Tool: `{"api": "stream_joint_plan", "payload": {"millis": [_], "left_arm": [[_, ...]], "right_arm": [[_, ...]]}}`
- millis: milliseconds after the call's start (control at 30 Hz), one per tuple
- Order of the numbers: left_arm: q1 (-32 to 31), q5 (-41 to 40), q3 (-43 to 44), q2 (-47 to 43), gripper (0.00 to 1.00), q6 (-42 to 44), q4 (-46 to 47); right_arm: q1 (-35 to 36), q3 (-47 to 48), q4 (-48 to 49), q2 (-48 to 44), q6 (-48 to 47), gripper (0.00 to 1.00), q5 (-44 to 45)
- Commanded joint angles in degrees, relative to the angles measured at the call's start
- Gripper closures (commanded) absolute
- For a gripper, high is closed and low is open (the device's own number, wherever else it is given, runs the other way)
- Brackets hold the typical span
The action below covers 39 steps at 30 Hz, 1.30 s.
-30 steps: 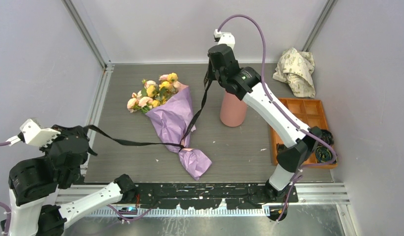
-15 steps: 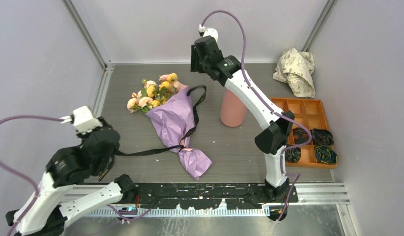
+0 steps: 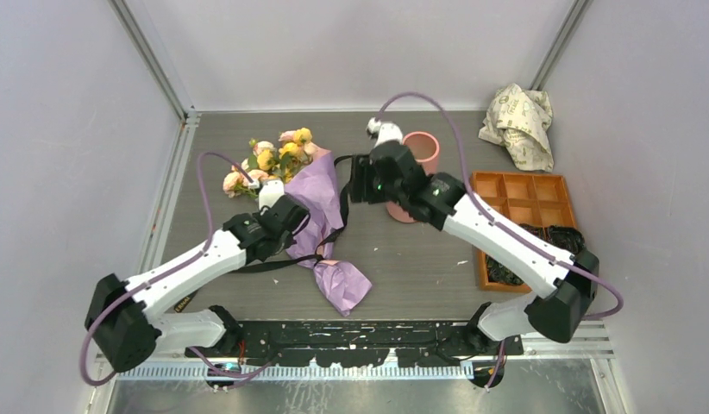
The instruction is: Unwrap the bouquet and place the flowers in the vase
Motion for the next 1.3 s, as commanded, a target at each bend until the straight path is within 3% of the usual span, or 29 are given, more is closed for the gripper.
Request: {"api": "stream_joint_plan", "payload": {"millis": [0, 200, 567, 700, 800, 900, 1267], "left_arm": [[5.6, 11.2, -4.7, 2.9, 0.90, -0.6, 13.4], [9.2, 16.5, -10.0, 7.1, 0.91, -0.6, 21.7], [13.6, 19.9, -8.2, 18.1, 0.95, 1.0, 28.2], [15.3, 21.8, -6.8, 21.5, 0.96, 1.6, 29.8], [15.9, 22.9, -5.7, 23.8, 0.97, 1.7, 31.1], [16.2, 23.3, -4.1, 26.8, 0.98, 1.7, 31.7], [18.7, 25.8, 0.1, 34.3, 1.00, 1.7, 33.4]], "right_arm": [[7.3, -10.1, 3.8, -1.6, 4.3, 0.42, -1.0], [13.9, -18.1, 7.7, 1.8, 8.6, 0.41, -1.1], [14.8, -18.9, 13.7, 11.4, 7.9, 0.45, -0.6], [14.8, -16.9, 13.4, 15.2, 6.4, 0.58, 1.1], [14.8, -16.3, 12.9, 16.4, 6.1, 0.82, 1.7], [14.8, -17.1, 12.3, 15.0, 6.5, 0.97, 2.1], [14.8, -25.7, 10.9, 8.5, 9.8, 0.99, 4.4]]}}
